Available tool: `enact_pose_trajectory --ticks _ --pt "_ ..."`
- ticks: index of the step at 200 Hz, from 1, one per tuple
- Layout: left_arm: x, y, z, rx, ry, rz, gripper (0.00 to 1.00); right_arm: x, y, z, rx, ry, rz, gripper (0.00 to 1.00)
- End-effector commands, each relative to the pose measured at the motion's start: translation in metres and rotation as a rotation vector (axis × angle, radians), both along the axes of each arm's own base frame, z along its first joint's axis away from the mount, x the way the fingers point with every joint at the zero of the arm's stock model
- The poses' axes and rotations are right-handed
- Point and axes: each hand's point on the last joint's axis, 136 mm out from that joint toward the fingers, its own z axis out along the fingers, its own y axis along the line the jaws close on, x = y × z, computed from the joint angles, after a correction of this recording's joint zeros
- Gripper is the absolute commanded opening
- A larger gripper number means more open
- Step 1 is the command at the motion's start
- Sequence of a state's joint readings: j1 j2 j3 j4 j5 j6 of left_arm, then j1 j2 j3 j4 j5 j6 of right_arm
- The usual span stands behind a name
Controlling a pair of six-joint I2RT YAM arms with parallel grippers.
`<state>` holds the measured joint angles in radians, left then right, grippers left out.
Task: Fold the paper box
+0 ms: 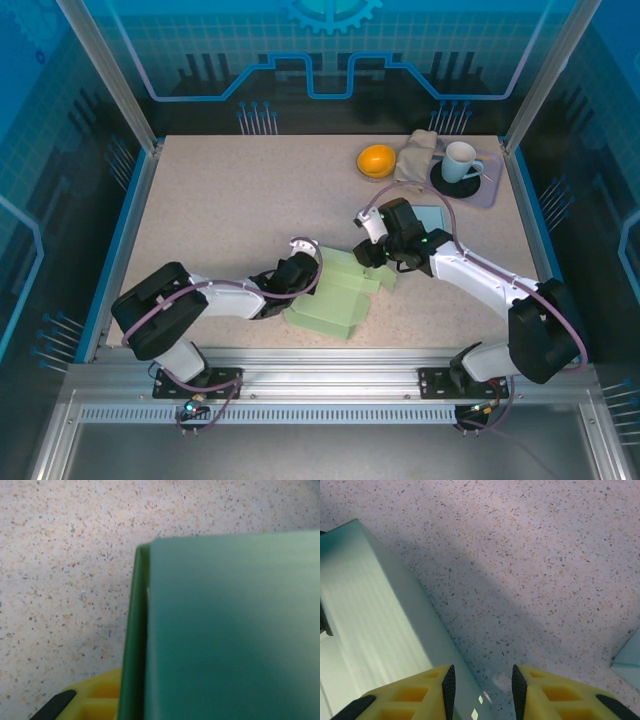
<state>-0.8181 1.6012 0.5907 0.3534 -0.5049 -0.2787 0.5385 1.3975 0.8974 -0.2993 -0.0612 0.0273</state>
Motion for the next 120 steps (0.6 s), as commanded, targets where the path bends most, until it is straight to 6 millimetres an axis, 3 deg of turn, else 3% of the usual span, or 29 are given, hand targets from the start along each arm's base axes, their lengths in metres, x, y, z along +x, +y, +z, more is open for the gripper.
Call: enact_pose_trajectory --ticks 1,45,87,120 --pt "-0.004 0.0 -0.005 0.006 0.019 -0.027 0.25 -0.005 -0.003 -0.01 0.007 0.052 -0.009 0.37" --pt "0.002 -0.001 -0.008 0.029 0.02 -0.021 0.23 -0.005 -0.003 -0.013 0.005 0.061 -0.008 0.36" --pt "0.009 0.008 -0.01 0.068 0.028 0.044 0.0 -0.007 -0.005 -0.013 -0.002 0.063 -0.012 0.36" --pt "0.008 0.012 -0.014 0.069 0.042 0.072 0.0 0.0 -0.011 0.005 -0.001 0.015 -0.068 0.36"
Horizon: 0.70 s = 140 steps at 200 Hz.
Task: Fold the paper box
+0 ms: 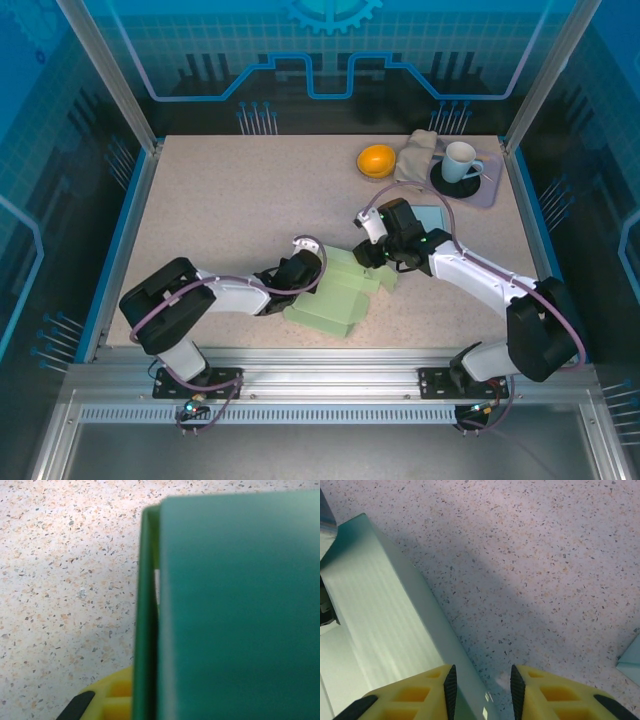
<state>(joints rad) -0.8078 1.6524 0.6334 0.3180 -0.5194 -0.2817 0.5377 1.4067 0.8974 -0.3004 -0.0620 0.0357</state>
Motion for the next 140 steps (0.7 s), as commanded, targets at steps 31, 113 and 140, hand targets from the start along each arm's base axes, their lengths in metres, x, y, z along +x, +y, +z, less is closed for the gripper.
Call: enact_pose_trajectory --ticks 31,113,140 --pt "-0.004 0.017 -0.002 0.007 0.032 0.094 0.0 0.006 -0.023 0.048 0.014 -0.029 -0.183 0.36" --pt "-0.013 0.024 0.007 -0.158 0.127 0.299 0.02 -0.012 -0.02 0.067 0.247 0.214 -0.577 0.43" --pt "-0.015 0.025 0.006 -0.162 0.138 0.315 0.02 -0.009 0.003 0.055 0.307 0.301 -0.564 0.49"
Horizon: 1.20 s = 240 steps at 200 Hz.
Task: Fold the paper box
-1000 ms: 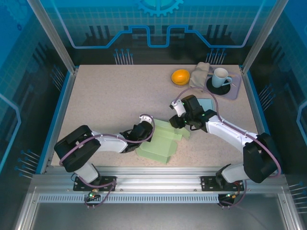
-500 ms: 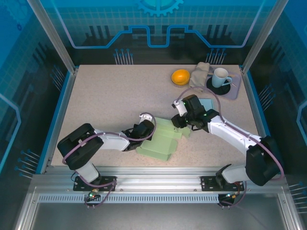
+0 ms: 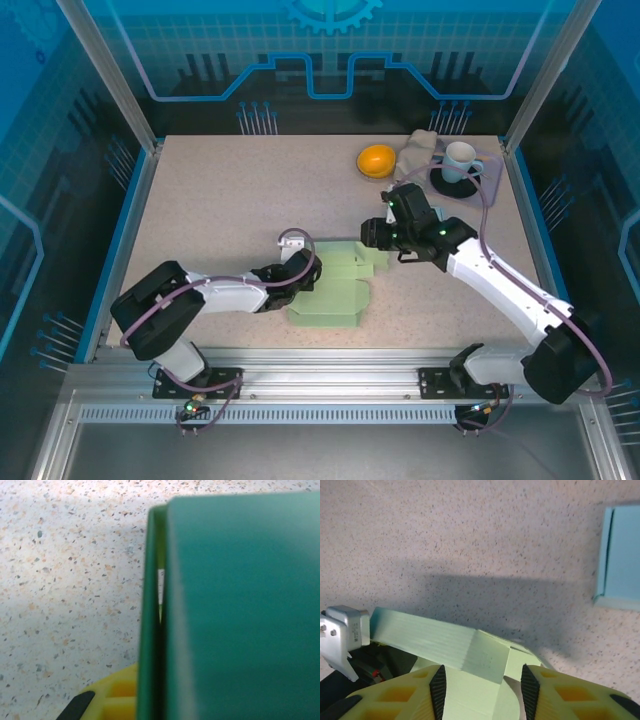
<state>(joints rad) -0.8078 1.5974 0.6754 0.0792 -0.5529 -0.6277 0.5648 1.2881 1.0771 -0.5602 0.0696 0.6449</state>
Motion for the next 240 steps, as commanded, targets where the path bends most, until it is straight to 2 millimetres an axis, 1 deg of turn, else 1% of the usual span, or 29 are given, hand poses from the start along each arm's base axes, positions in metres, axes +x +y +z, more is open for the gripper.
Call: enact_pose_trajectory --ticks 1,19,36,75,100,136,166,192,225,240 --pt "-0.001 0.004 0.007 -0.029 0.016 0.06 0.02 -0.004 0.022 -0.017 0.099 0.112 -0.036 0.49" --pt "-0.002 0.005 0.008 -0.024 0.015 0.064 0.02 -0.002 0.036 -0.021 0.112 0.128 -0.017 0.51" --pt "-0.003 0.008 0.01 -0.018 0.016 0.071 0.02 0.001 0.044 -0.024 0.11 0.133 -0.008 0.52" --pt "-0.005 0.009 0.014 -0.022 0.01 0.073 0.02 0.005 0.052 -0.032 0.132 0.147 -0.008 0.55" --pt "-0.006 0.009 0.015 -0.021 0.008 0.071 0.02 0.008 0.058 -0.035 0.142 0.157 0.004 0.55" --pt "-0.006 0.006 0.018 -0.026 0.003 0.065 0.03 0.01 0.062 -0.043 0.178 0.182 -0.018 0.55" --pt "-0.005 0.004 0.022 -0.035 -0.005 0.062 0.03 0.01 0.078 -0.043 0.287 0.206 -0.009 0.53" --pt "-0.005 0.003 0.023 -0.042 -0.006 0.066 0.03 0.009 0.084 -0.043 0.348 0.227 -0.019 0.51" --pt "-0.005 0.002 0.024 -0.053 -0.004 0.069 0.03 0.009 0.089 -0.039 0.471 0.231 -0.05 0.42" --pt "-0.005 0.001 0.024 -0.059 -0.004 0.071 0.03 0.011 0.087 -0.039 0.528 0.23 -0.083 0.38"
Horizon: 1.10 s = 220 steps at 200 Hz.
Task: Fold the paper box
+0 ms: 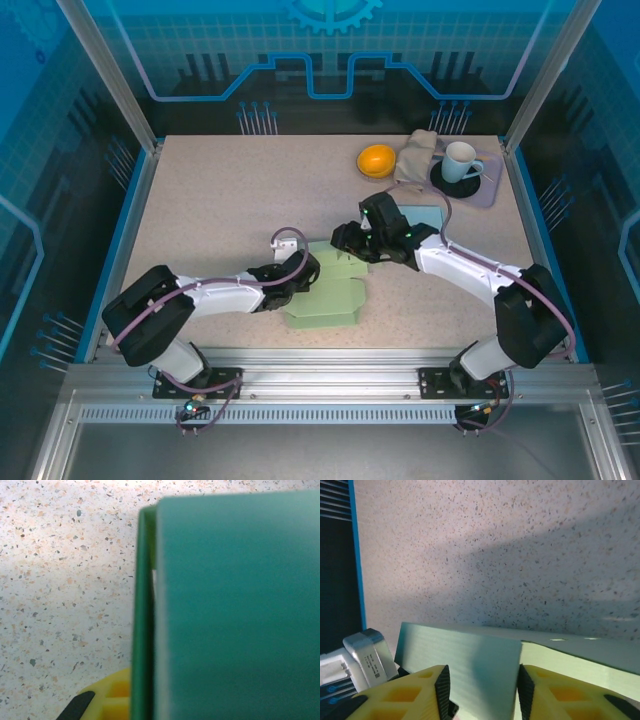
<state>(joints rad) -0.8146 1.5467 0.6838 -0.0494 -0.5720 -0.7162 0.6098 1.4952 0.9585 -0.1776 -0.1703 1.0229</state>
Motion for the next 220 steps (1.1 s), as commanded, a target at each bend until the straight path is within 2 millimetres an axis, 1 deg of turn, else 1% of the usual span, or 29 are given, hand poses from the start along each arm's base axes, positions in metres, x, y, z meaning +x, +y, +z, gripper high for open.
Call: enact_pose_trajectory --ticks 1,7,9,15,31,44,66,79,96,113,138,164,191,208,220 --pt "0.007 -0.012 0.02 -0.058 -0.047 0.004 0.03 0.003 0.012 0.019 0.172 -0.008 -0.036 0.38" --pt "0.007 -0.012 0.02 -0.059 -0.047 0.005 0.03 0.006 0.013 0.023 0.198 -0.017 -0.047 0.35" --pt "0.007 -0.012 0.02 -0.06 -0.047 0.005 0.03 0.003 0.011 0.016 0.194 -0.004 -0.053 0.34" --pt "0.007 -0.012 0.021 -0.062 -0.046 0.006 0.03 0.002 0.008 0.013 0.205 0.001 -0.065 0.32" --pt "0.006 -0.011 0.02 -0.064 -0.046 0.013 0.03 0.002 0.001 0.01 0.198 0.005 -0.092 0.32" --pt "0.006 -0.009 0.019 -0.059 -0.043 0.022 0.03 -0.001 -0.007 0.011 0.157 -0.012 -0.092 0.35" --pt "0.005 -0.006 0.017 -0.046 -0.037 0.033 0.03 -0.007 -0.024 0.021 0.064 -0.08 -0.077 0.46" --pt "0.004 -0.004 0.016 -0.038 -0.034 0.04 0.03 -0.011 -0.036 0.029 0.014 -0.126 -0.069 0.47" --pt "0.005 -0.003 0.016 -0.032 -0.035 0.045 0.03 -0.018 -0.052 0.033 -0.067 -0.169 -0.054 0.47" --pt "0.005 -0.003 0.018 -0.028 -0.035 0.045 0.03 -0.027 -0.068 0.024 -0.186 -0.165 -0.023 0.43" --pt "0.005 -0.001 0.02 -0.017 -0.029 0.056 0.03 -0.031 -0.078 0.01 -0.278 -0.183 0.02 0.37" --pt "0.002 0.002 0.018 -0.023 -0.011 0.086 0.03 -0.026 -0.081 -0.004 -0.316 -0.205 0.036 0.31" --pt "0.001 0.0 0.018 -0.038 0.001 0.082 0.03 -0.016 -0.074 -0.02 -0.336 -0.216 0.078 0.31" --pt "0.0 -0.001 0.019 -0.043 0.005 0.086 0.03 -0.01 -0.076 -0.032 -0.351 -0.202 0.075 0.3" --pt "0.0 -0.001 0.02 -0.047 0.005 0.086 0.03 -0.004 -0.079 -0.036 -0.365 -0.206 0.063 0.3"
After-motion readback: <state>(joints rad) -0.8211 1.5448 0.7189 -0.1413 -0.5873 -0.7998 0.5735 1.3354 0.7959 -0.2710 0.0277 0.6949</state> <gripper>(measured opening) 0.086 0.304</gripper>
